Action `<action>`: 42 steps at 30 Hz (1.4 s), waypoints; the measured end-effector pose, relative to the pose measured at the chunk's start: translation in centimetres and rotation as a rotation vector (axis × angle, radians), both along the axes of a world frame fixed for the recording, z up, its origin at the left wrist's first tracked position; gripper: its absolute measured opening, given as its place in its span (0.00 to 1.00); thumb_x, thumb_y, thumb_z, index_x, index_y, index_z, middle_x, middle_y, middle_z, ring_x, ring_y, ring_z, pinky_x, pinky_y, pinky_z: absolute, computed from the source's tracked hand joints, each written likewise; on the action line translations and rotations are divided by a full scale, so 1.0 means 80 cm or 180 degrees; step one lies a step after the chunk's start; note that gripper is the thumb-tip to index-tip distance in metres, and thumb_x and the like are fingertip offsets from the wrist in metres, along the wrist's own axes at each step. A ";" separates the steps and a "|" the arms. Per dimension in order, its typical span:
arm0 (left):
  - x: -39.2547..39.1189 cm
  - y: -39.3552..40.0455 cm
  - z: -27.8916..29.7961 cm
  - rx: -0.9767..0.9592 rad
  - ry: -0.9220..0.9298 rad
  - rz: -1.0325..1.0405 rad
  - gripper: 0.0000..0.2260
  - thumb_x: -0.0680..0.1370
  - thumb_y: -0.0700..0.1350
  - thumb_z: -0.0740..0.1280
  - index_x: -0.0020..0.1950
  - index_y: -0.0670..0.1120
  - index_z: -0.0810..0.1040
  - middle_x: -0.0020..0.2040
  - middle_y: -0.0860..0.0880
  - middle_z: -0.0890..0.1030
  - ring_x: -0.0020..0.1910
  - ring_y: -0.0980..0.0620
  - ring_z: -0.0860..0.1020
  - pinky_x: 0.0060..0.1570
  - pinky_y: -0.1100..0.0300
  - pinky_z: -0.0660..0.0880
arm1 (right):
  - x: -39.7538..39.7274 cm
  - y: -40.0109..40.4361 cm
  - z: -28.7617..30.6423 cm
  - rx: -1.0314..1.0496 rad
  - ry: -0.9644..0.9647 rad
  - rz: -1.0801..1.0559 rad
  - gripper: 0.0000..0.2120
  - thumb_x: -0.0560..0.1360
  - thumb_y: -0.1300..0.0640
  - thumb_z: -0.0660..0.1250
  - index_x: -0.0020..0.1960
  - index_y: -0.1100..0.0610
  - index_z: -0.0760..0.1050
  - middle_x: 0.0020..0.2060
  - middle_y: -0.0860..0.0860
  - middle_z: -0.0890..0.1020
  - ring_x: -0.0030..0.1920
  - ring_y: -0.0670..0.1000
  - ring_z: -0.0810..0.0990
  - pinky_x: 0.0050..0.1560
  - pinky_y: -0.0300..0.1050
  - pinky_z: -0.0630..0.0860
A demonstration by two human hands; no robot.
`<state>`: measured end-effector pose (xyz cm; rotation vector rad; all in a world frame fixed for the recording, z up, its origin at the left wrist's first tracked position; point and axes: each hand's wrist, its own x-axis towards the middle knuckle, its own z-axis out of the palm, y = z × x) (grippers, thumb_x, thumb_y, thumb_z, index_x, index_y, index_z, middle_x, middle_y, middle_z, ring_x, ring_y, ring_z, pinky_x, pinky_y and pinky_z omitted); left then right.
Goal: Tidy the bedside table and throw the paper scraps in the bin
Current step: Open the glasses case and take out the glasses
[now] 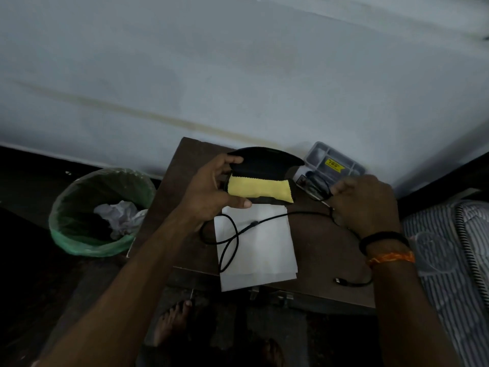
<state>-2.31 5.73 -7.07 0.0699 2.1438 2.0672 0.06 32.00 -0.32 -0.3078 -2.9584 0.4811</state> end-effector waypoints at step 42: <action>-0.013 -0.012 -0.015 0.0581 -0.0258 -0.0224 0.35 0.57 0.32 0.80 0.59 0.43 0.69 0.59 0.39 0.81 0.58 0.36 0.80 0.54 0.37 0.79 | -0.016 -0.068 -0.056 -0.4387 -0.0261 -0.0376 0.18 0.74 0.36 0.61 0.62 0.37 0.72 0.60 0.50 0.79 0.54 0.56 0.83 0.38 0.54 0.83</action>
